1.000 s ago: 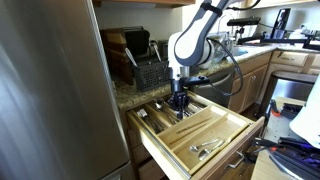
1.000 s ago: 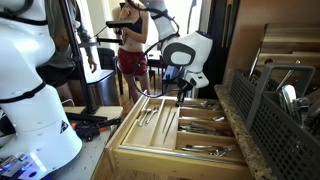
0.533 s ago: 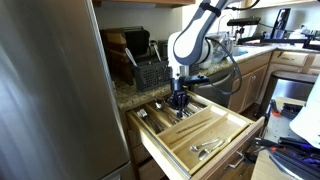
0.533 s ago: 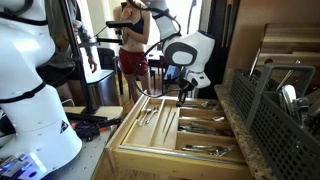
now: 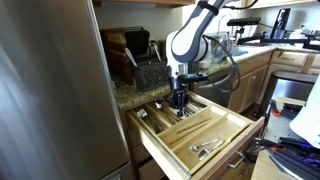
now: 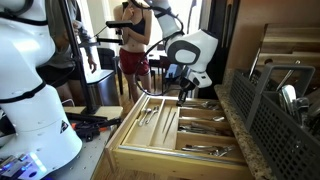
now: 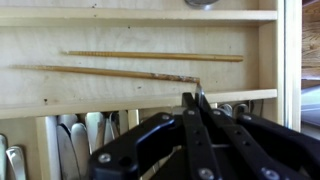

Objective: Take the spoon from the utensil holder and put it in the drawer with the other spoons

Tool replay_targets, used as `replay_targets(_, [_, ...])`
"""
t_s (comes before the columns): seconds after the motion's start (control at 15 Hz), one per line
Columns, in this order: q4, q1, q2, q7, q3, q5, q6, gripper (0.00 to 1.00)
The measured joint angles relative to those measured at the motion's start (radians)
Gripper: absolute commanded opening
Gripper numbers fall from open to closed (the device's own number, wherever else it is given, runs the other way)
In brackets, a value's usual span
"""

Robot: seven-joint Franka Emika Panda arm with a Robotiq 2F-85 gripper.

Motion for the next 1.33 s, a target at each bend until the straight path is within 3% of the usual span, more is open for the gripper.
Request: replay_targets(1.33, [0.064,-0.015,0.0,0.0,-0.007,0.004,-0.158,0.04])
